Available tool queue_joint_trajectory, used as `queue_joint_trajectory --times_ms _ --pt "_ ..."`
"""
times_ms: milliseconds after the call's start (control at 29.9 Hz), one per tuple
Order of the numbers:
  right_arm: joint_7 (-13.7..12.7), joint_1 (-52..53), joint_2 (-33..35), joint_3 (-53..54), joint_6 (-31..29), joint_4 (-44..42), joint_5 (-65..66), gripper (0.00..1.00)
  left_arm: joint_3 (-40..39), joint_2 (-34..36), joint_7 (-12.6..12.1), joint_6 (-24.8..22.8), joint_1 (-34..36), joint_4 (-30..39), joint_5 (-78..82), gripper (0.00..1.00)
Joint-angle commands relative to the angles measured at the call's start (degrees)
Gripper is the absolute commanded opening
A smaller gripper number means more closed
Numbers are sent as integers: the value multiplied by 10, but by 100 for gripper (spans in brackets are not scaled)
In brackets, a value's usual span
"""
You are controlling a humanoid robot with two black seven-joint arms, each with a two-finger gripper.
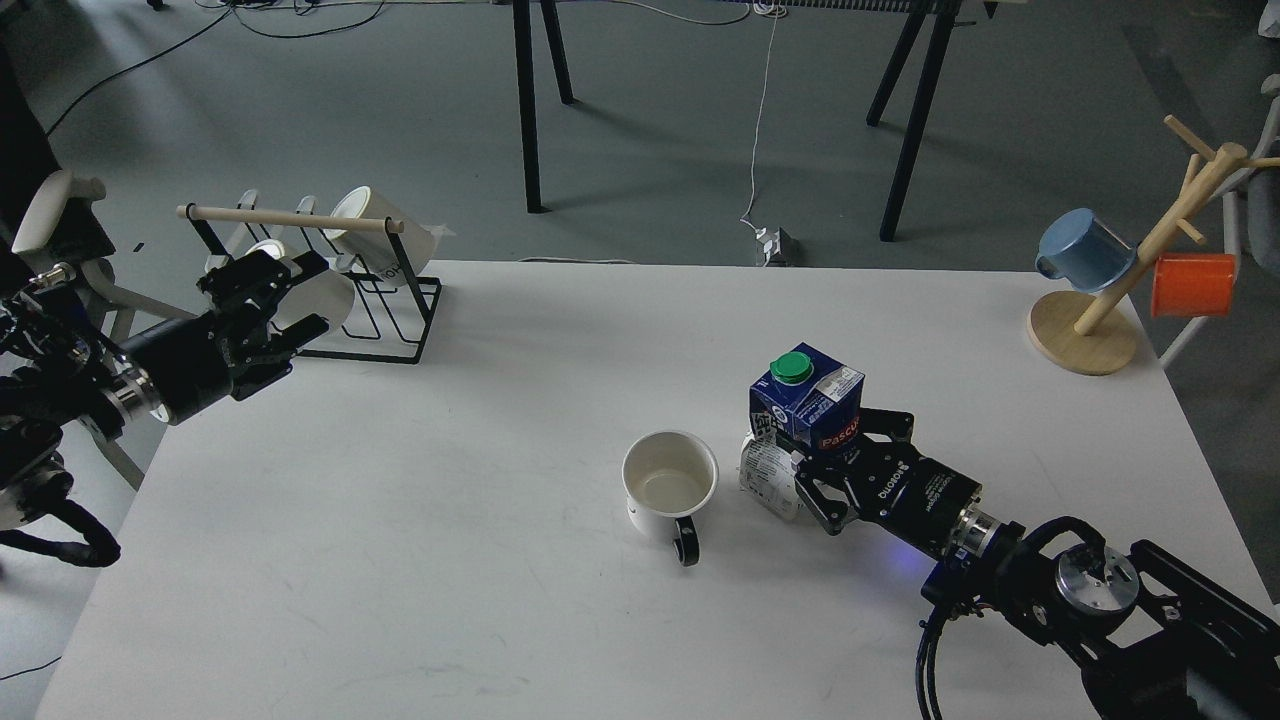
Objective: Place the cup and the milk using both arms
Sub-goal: 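Set the milk carton down beside the mug with the right gripper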
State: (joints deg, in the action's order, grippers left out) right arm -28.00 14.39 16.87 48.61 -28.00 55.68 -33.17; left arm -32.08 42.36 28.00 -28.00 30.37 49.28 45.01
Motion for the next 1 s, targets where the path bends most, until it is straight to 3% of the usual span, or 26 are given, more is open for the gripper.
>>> queue_joint_trajectory --times_ms 0,100,301,334,368,702,969 --pt "0 -4 -5 0 0 0 14 35 0 -1 0 0 -1 -3 0 92" --pt "0 -6 -5 0 0 0 17 40 0 -1 0 0 -1 -6 0 92" --pt "0 -9 -5 0 0 1 16 64 0 -1 0 0 0 -6 0 92" --pt "0 -11 -5 0 0 1 17 77 0 -1 0 0 0 -6 0 92" --pt "0 -14 -5 0 0 1 17 97 0 0 0 0 0 -6 0 92" --pt "0 -62 5 9 0 30 19 98 0 -1 0 0 1 -6 0 92" --pt "0 -167 98 66 0 106 14 98 0 1 0 0 1 -6 0 92"
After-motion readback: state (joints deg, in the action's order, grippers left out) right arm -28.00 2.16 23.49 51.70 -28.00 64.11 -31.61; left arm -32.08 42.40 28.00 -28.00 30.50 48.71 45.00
